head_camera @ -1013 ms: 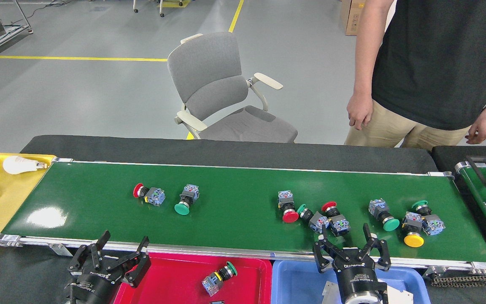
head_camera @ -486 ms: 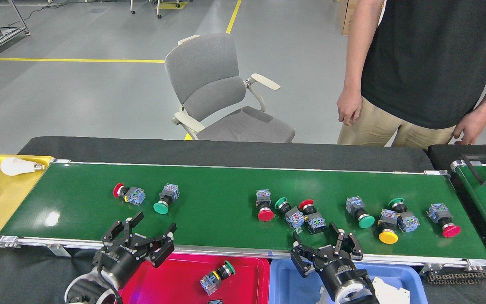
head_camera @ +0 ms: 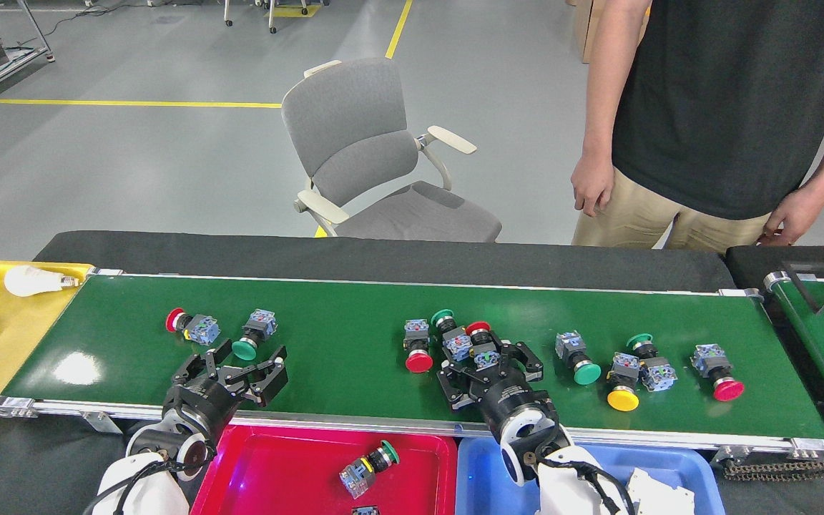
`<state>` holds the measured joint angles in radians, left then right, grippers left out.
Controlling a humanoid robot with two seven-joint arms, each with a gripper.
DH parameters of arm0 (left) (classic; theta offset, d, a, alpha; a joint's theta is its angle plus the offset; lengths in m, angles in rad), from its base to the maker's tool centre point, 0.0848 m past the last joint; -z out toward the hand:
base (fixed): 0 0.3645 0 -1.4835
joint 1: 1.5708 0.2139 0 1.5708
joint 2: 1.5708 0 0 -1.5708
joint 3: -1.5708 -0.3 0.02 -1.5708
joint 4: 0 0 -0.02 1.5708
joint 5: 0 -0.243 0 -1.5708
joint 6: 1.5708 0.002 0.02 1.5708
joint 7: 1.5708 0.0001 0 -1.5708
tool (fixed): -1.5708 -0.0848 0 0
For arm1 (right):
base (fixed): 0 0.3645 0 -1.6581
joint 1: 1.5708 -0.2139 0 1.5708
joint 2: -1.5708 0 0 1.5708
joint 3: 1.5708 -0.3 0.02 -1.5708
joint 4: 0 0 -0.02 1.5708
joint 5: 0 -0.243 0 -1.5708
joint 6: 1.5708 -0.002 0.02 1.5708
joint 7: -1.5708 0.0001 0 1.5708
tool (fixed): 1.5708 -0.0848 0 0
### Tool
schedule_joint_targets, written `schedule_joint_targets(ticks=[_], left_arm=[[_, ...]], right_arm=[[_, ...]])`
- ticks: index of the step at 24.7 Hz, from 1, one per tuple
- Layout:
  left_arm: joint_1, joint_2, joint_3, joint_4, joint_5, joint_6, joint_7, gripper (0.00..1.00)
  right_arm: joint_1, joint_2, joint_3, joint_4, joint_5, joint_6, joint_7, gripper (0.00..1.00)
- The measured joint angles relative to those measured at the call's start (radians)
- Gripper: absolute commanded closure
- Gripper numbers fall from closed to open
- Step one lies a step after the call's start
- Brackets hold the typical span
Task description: Pick switch part from conveyor to tray
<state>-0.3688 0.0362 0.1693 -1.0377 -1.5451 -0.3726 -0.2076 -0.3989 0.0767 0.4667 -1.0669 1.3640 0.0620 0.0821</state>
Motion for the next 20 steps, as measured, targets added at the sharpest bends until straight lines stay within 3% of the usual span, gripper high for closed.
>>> schedule_joint_targets(ticks=[2, 5, 10, 11, 12, 13, 17, 19, 20], left_arm=[[-0.026, 0.000, 0.001, 0.047, 0.000, 0.063, 0.023, 0.27], [-0.064, 0.010, 0.003, 0.125, 0.000, 0.142, 0.071, 0.46], [-0.062, 0.011, 0.003, 0.146, 0.007, 0.181, 0.133, 0.75], [-0.055, 0.011, 0.003, 0.139, 0.009, 0.184, 0.139, 0.82], [-0.042, 0.010, 0.003, 0.120, 0.016, 0.173, 0.142, 0.85], [-0.018, 0.010, 0.003, 0.086, 0.031, 0.149, 0.143, 0.87], [0.162, 0.004, -0.004, -0.161, 0.070, -0.027, 0.144, 0.85], [0.273, 0.007, -0.028, -0.321, 0.072, -0.184, 0.141, 0.75], [0.334, 0.008, -0.040, -0.394, 0.072, -0.257, 0.139, 0.61]], right_arm=[[0.000, 0.003, 0.001, 0.000, 0.000, 0.004, 0.000, 0.98], [0.006, 0.007, 0.004, -0.037, 0.001, 0.007, 0.000, 0.98], [0.150, -0.007, 0.137, -0.292, 0.003, 0.008, -0.002, 0.98], [0.186, -0.026, 0.195, -0.345, 0.007, 0.006, -0.002, 0.92], [0.211, -0.047, 0.245, -0.383, 0.014, 0.006, -0.002, 0.59], [0.238, -0.066, 0.293, -0.414, 0.027, 0.005, -0.002, 0.00], [0.291, -0.070, 0.372, -0.453, 0.053, 0.002, -0.004, 0.00], [0.293, -0.066, 0.373, -0.470, 0.054, -0.001, -0.005, 0.00], [0.299, -0.066, 0.373, -0.488, 0.055, -0.003, -0.005, 0.00]])
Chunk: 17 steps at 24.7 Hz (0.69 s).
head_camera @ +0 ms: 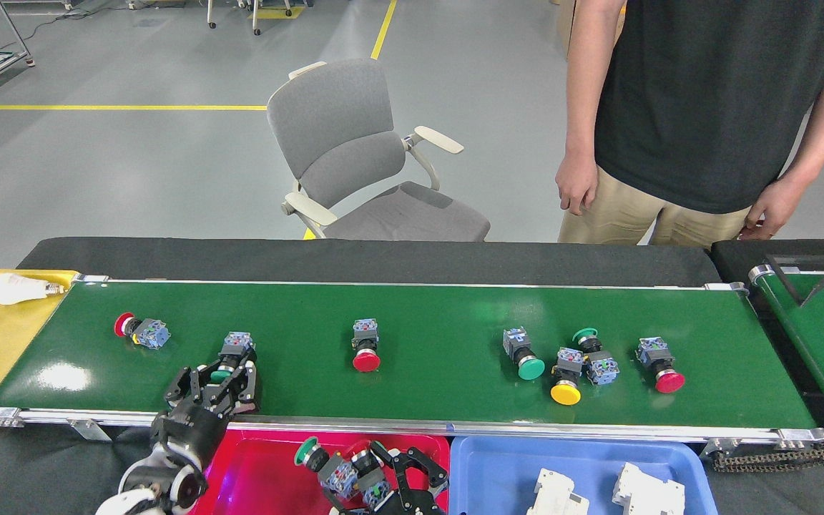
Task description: Pick switch part from conveyor to tray
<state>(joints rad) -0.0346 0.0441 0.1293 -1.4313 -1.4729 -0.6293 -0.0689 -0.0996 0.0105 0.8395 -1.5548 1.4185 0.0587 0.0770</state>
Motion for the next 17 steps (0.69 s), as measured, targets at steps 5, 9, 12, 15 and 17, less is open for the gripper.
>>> schedule_joint_targets(ticks=[5, 9, 12, 15, 17], left_arm=[[0.242, 0.009, -0.008, -0.187, -0.002, -0.135, -0.030, 0.00], [0.275, 0.009, -0.004, -0.222, -0.002, -0.150, -0.039, 0.00], [0.275, -0.004, 0.038, -0.231, -0.002, -0.152, -0.040, 0.00], [0.246, -0.042, 0.075, -0.234, -0.001, 0.020, -0.043, 0.00], [0.211, -0.043, 0.085, -0.228, -0.001, 0.133, -0.042, 0.00]], right_arm=[[0.167, -0.105, -0.162, -0.188, 0.000, 0.037, -0.027, 0.00], [0.327, -0.098, -0.391, -0.198, -0.001, 0.231, -0.161, 0.00], [0.382, -0.098, -0.449, -0.196, -0.014, 0.374, -0.237, 0.00], [0.371, -0.089, -0.453, -0.195, -0.030, 0.424, -0.256, 0.00], [0.315, -0.061, -0.436, -0.177, -0.023, 0.439, -0.261, 0.00]])
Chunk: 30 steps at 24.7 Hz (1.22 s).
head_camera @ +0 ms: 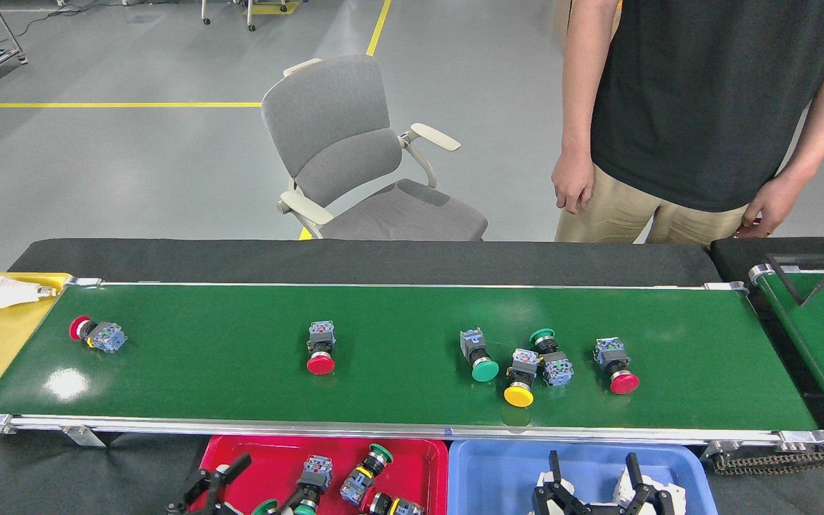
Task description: Pick switch part from conveyor to tray
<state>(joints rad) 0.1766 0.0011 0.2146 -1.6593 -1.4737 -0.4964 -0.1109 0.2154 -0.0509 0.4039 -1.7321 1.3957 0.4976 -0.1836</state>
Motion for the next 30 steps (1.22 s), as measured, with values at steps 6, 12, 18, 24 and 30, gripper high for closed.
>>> schedule_joint_targets(ticks=[6, 12, 18, 24, 30], left_arm=[[-0.027, 0.003, 0.016, 0.001, 0.000, 0.085, 0.003, 0.00], [-0.158, 0.003, -0.106, 0.022, -0.011, 0.103, -0.010, 0.00], [-0.402, -0.023, -0.189, 0.318, -0.088, 0.198, -0.040, 0.00], [-0.550, -0.010, -0.186, 0.542, -0.089, 0.269, -0.045, 0.00], [-0.621, 0.003, -0.186, 0.680, -0.089, 0.357, -0.036, 0.07]], right_arm=[[-0.197, 0.176, 0.085, 0.211, 0.141, 0.047, 0.122, 0.01], [-0.289, 0.198, 0.133, 0.322, 0.149, 0.090, 0.240, 0.01], [-0.411, 0.198, 0.165, 0.436, 0.067, 0.118, 0.285, 0.03], [-0.509, 0.201, 0.170, 0.541, 0.024, 0.122, 0.295, 0.79], [-0.513, 0.201, 0.175, 0.544, 0.023, 0.080, 0.296, 0.98]])
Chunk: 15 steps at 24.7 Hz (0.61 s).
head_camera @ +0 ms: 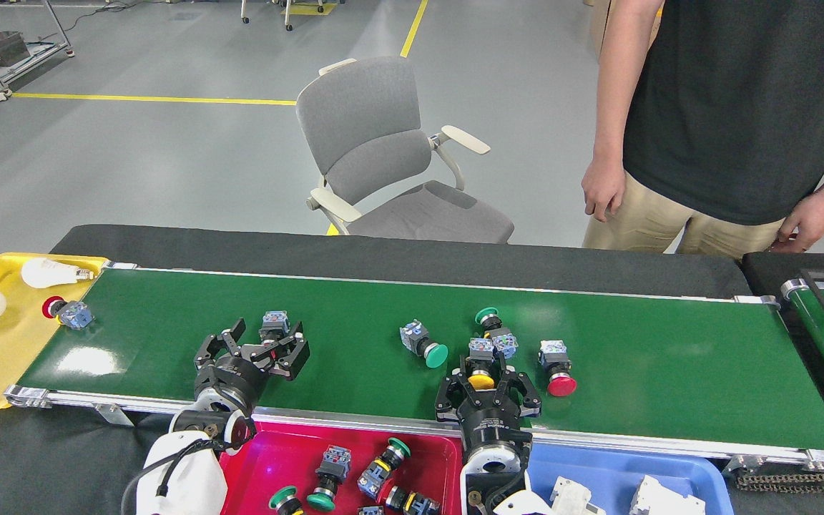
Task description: Pick switch part from conveyor to tray
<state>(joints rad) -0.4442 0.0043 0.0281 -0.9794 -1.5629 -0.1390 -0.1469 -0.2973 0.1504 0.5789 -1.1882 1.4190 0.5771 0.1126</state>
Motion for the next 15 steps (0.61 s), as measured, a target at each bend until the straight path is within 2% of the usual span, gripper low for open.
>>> schedule_joint_targets(ticks=[1, 3, 4, 5, 7, 10, 11, 13, 15], left_arm=[[-0.006, 0.000, 0.000, 0.023, 0.000, 0.010, 0.002, 0.16], [-0.019, 0.006, 0.000, 0.066, 0.000, 0.039, 0.015, 0.44], [-0.025, 0.012, 0.001, 0.080, 0.001, 0.049, 0.022, 0.62], [-0.026, 0.018, 0.003, 0.087, 0.006, 0.056, 0.032, 0.73], [-0.025, 0.022, 0.004, 0.091, 0.014, 0.062, 0.052, 0.81], [0.001, 0.028, 0.003, 0.083, 0.019, 0.066, 0.114, 0.89], [0.017, 0.030, 0.000, 0.069, 0.019, 0.063, 0.132, 0.91], [0.066, 0.029, 0.000, 0.004, 0.019, -0.003, 0.148, 0.93], [0.141, 0.028, 0.000, -0.108, 0.024, -0.107, 0.152, 0.92]], right_arm=[[0.000, 0.000, 0.003, 0.000, 0.000, -0.003, 0.000, 0.98], [0.000, 0.000, 0.005, -0.005, 0.000, -0.007, 0.002, 0.98], [0.000, 0.000, 0.009, -0.014, 0.001, -0.009, 0.005, 0.98], [0.002, 0.000, 0.018, -0.034, 0.001, -0.010, 0.007, 0.98], [0.014, -0.003, 0.055, -0.100, 0.002, -0.011, 0.006, 0.98], [0.078, -0.014, 0.175, -0.209, 0.006, -0.016, 0.002, 0.97], [0.097, -0.026, 0.230, -0.241, 0.008, -0.017, 0.002, 0.84], [0.128, -0.053, 0.332, -0.280, 0.017, -0.021, -0.001, 0.02], [0.128, -0.065, 0.373, -0.288, 0.040, -0.018, -0.008, 0.00]])
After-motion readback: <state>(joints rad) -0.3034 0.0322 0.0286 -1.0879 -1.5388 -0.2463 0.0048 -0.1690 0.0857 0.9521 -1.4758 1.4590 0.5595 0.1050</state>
